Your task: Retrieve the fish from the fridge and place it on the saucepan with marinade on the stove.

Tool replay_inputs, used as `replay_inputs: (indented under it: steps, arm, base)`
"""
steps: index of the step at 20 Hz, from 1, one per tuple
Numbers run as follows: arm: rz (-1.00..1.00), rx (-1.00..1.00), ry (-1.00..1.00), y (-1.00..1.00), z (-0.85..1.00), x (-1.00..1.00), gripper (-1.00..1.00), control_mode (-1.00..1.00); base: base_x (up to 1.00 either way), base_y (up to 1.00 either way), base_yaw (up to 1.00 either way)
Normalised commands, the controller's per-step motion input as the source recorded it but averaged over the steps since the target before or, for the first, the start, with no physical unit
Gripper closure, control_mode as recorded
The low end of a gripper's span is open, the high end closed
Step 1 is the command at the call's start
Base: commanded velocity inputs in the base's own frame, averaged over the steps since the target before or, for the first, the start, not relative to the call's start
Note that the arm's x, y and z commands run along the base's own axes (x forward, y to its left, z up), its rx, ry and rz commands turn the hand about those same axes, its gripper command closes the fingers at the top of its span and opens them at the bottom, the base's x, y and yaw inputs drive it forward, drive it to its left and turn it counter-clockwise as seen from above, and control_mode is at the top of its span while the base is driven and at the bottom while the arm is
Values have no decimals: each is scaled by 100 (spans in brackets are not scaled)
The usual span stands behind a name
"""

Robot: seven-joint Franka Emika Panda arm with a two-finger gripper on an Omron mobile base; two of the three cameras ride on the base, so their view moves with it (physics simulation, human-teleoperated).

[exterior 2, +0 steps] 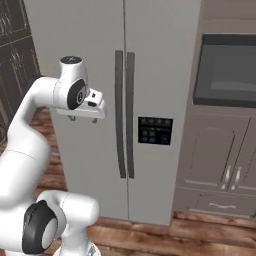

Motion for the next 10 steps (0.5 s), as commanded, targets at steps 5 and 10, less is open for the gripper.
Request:
replay_inputs:
  steps: [5, 10]
  arm:
    - [0, 0, 0, 0, 0, 0, -100, 100]
    - [0, 0, 0, 0, 0, 0, -100, 100]
  base:
    - [-37, -37, 0]
    - [-70, -8, 0]
